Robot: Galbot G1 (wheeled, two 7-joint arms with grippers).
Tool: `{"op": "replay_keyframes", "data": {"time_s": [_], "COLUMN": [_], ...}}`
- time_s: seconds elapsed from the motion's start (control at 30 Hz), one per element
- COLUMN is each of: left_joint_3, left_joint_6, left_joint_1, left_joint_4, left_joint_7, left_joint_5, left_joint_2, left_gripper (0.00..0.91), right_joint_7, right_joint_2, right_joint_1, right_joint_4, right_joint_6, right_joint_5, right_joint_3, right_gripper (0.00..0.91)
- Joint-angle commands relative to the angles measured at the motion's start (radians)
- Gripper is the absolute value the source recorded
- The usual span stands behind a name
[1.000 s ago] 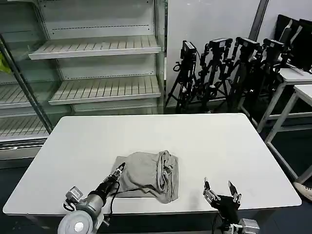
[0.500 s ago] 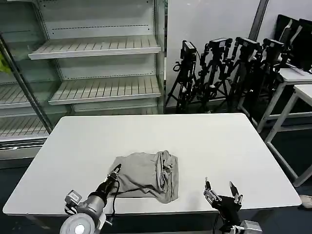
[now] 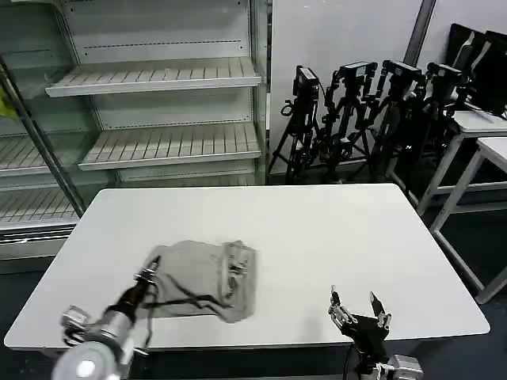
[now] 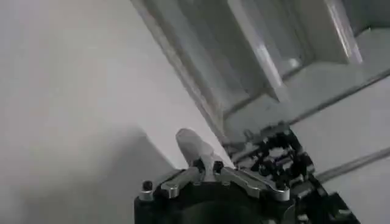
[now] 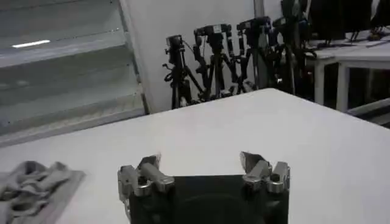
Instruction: Fold and organize the clothes.
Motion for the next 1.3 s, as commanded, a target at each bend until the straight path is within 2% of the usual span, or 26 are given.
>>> {"op": "replay_keyframes", "data": {"time_s": [0.03,0.17,0.23,0.3,0.37,0.4,0.5,0.53,0.6,0.7,0.87,1.07,1.23,1.27,1.3], "left_joint_3": [-0.384,-0.407,-0.345,-0.242,-0.078,0.131,0.448,0.539,0.656,0.786,0.916,0.973,0.979,0.977,0.974], "left_joint_6": [0.086,0.099,0.104,0.103,0.087,0.054,-0.028,-0.059,-0.104,-0.132,-0.118,-0.079,-0.043,-0.033,-0.024], "left_joint_1": [-0.005,-0.01,-0.021,-0.02,-0.027,-0.04,-0.076,-0.106,-0.156,-0.213,-0.297,-0.387,-0.46,-0.473,-0.484], "left_joint_4": [0.023,-0.059,-0.16,-0.225,-0.28,-0.283,-0.195,-0.112,0.01,0.125,0.168,0.202,0.34,0.359,0.375], "left_joint_7": [0.089,0.127,0.13,0.134,0.146,0.162,0.191,0.193,0.195,0.192,0.189,0.181,0.142,0.133,0.125], "left_joint_5": [-0.042,0.055,0.116,0.244,0.408,0.57,0.968,1.046,1.203,1.339,1.404,1.354,1.341,1.336,1.33], "left_joint_2": [0.357,0.437,0.455,0.443,0.415,0.386,0.309,0.277,0.203,0.109,-0.017,-0.078,-0.13,-0.144,-0.155], "left_gripper": [0.03,0.03,0.03,0.03,0.03,0.03,0.03,0.03,0.03,0.03,0.03,0.03,0.04,0.121,0.353], "right_joint_7": [-0.001,-0.003,-0.005,-0.006,-0.007,-0.008,-0.011,-0.01,-0.011,-0.013,-0.013,-0.013,-0.013,-0.013,-0.015], "right_joint_2": [-0.007,-0.012,-0.013,-0.013,-0.013,-0.013,-0.014,-0.015,-0.016,-0.024,-0.026,-0.019,-0.015,-0.014,-0.014], "right_joint_1": [0.032,0.039,0.041,0.042,0.042,0.041,0.035,0.033,0.026,0.008,-0.012,-0.01,0.003,0.004,0.005], "right_joint_4": [-0.017,-0.023,-0.028,-0.032,-0.034,-0.037,-0.035,-0.035,-0.032,-0.026,-0.025,-0.034,-0.045,-0.045,-0.043], "right_joint_6": [0.0,0.006,0.012,0.019,0.023,0.029,0.037,0.04,0.044,0.056,0.07,0.073,0.071,0.07,0.069], "right_joint_5": [0.014,0.019,0.017,0.011,0.006,-0.002,-0.006,-0.005,-0.005,-0.005,-0.002,-0.002,-0.002,-0.002,-0.003], "right_joint_3": [-0.009,-0.011,-0.015,-0.02,-0.022,-0.022,-0.017,-0.012,-0.006,0.008,0.027,0.028,0.017,0.015,0.013], "right_gripper": [0.907,0.907,0.907,0.907,0.907,0.907,0.907,0.907,0.907,0.907,0.907,0.907,0.907,0.907,0.907]}}
